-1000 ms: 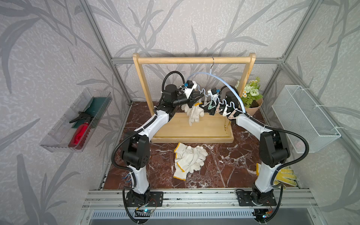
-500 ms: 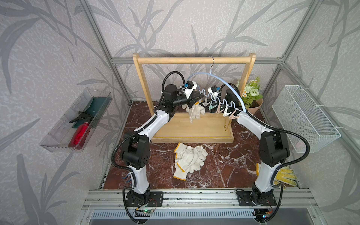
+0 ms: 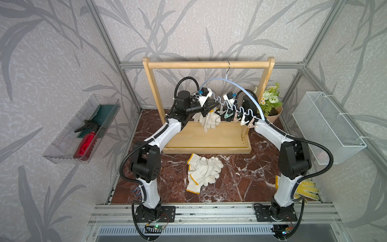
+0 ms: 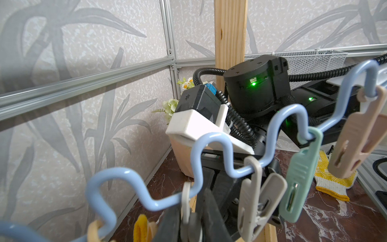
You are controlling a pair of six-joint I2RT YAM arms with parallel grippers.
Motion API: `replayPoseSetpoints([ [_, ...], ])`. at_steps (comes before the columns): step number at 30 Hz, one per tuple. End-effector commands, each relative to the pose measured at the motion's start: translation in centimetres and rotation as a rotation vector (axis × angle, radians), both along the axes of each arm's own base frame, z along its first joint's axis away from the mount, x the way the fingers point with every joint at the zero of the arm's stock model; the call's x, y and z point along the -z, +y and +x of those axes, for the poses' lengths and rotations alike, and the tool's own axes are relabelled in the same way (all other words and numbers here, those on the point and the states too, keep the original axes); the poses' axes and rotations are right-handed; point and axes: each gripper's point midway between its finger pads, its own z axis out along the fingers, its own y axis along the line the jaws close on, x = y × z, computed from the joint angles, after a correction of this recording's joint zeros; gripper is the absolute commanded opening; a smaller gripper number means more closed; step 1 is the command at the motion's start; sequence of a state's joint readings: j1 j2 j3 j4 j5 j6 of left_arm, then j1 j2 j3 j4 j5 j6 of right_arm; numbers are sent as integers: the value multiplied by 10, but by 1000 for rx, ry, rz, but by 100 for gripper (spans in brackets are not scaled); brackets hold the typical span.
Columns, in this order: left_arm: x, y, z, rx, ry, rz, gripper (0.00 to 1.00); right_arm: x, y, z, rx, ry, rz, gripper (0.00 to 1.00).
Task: Clip the gloves onto a hanger to dry
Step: Clamp the glove onto the hanger.
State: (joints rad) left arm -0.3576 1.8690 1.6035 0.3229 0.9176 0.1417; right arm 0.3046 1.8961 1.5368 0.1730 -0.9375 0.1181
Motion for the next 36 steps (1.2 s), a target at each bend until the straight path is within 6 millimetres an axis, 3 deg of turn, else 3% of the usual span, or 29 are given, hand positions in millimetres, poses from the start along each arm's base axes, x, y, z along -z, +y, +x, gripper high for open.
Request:
replayPoseSetpoints([
  [1, -4, 3, -6, 10, -3, 28, 0, -38, -6, -8, -21, -88, 27, 0],
  [21, 7, 4, -5, 12, -6, 68, 0, -62, -8, -25, -75, -127, 26, 0],
  [27, 8, 4, -1, -8, -10, 53, 0, -61, -6, -31, -110, -118, 32, 0],
  [31, 3, 7, 0, -31, -23, 31, 15, -56, -6, -31, -109, -111, 30, 0],
  [36, 0, 8, -2, -39, -25, 26, 24, -52, -7, -26, -88, -109, 26, 2],
])
